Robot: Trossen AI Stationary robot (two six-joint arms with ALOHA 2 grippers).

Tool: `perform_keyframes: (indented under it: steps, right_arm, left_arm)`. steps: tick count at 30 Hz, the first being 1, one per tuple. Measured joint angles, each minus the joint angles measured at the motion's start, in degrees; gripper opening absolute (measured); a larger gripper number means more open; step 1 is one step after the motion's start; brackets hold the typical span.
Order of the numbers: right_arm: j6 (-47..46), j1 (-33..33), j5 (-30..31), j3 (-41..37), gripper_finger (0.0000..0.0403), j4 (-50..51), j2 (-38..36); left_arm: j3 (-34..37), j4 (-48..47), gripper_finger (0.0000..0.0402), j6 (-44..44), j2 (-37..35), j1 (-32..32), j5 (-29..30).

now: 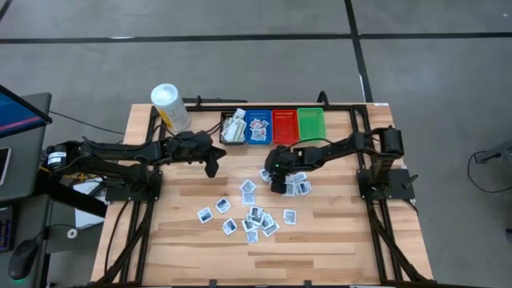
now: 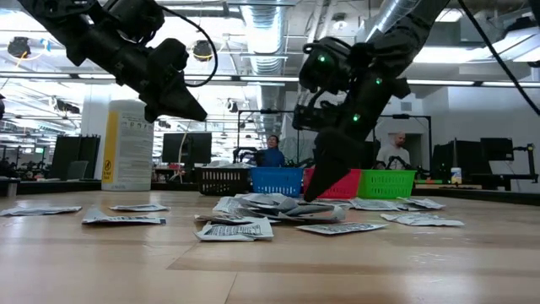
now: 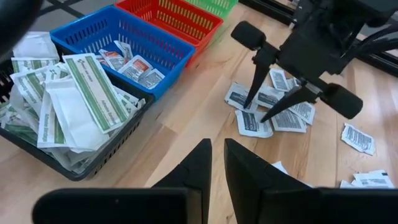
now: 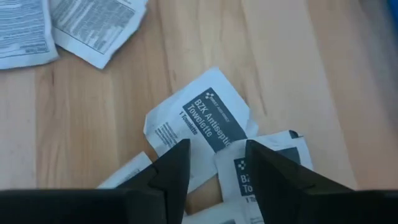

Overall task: Pick & Place First Aid Supplies
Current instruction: Put the gray towelette pack in the red bin

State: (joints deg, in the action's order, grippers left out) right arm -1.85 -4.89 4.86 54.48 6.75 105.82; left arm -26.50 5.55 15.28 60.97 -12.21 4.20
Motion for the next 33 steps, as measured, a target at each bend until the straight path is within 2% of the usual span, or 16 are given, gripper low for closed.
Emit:
perform_keyframes:
  steps: [13,23,27,33]
  right_arm:
    - [-1.68,-0.87,-0.52,0.04,0.0086,-0.19,0.29]
    - [-1.68,-0.86,-0.83,0.0,0.0007,0.02,0.29]
    - [-3.3,-0.82,-2.15,0.31,0.0003,0.89,0.29]
    - [-3.0,0.49,-2.92,3.24,0.0001,8.0,-0.81]
  left_arm:
    - [0.0,-0.14,0.0043,-0.03,0.02,0.2,0.01]
    - [0.0,-0.14,0.0043,-0.03,0.02,0.2,0.01]
    - [0.0,-0.14,0.0043,-0.03,0.02,0.2,0.01]
    - [0.0,-0.14,0.0043,-0.01,0.02,0.2,0.01]
